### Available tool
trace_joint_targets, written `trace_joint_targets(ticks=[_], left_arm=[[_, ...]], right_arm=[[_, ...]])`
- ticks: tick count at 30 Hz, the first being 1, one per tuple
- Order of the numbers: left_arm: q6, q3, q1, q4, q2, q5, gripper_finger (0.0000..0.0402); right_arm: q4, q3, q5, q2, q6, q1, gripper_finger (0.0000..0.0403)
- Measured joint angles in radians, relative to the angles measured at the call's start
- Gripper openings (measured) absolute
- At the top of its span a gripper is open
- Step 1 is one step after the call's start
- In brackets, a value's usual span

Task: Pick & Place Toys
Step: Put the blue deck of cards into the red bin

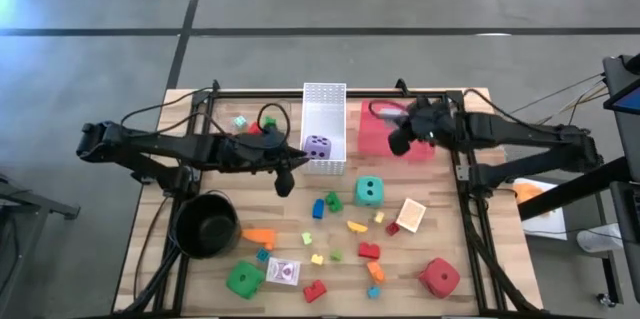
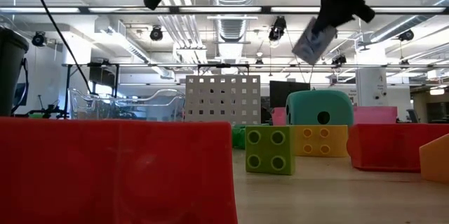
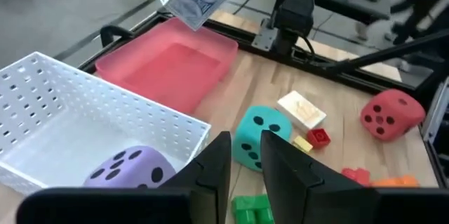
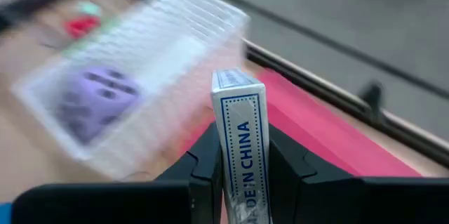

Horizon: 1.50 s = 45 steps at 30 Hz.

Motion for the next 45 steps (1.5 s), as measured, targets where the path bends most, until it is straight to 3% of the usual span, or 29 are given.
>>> trace_joint_targets(ticks=[7,14,25,45], left_arm=[[-0.005,-0.001,0.001,-0.092,-0.066,0.032,0.0081],[-0.005,-0.008,-0.002,-0.183,-0.095,0.073,0.0081],[-0.007,-0.008,-0.002,-0.198,-0.097,0.072,0.0081],[-0.061,-0.009,-0.003,-0.296,-0.096,0.076,0.0081]], right_arm=[[0.007,-0.016,-0.124,0.054,-0.019,-0.218,0.0059],[0.025,-0.042,-0.189,0.191,-0.022,-0.32,0.0059],[0.2,-0.052,-0.398,0.392,-0.073,-0.375,0.0059],[0.202,-0.072,-0.472,0.409,0.106,-0.469,0.0059]])
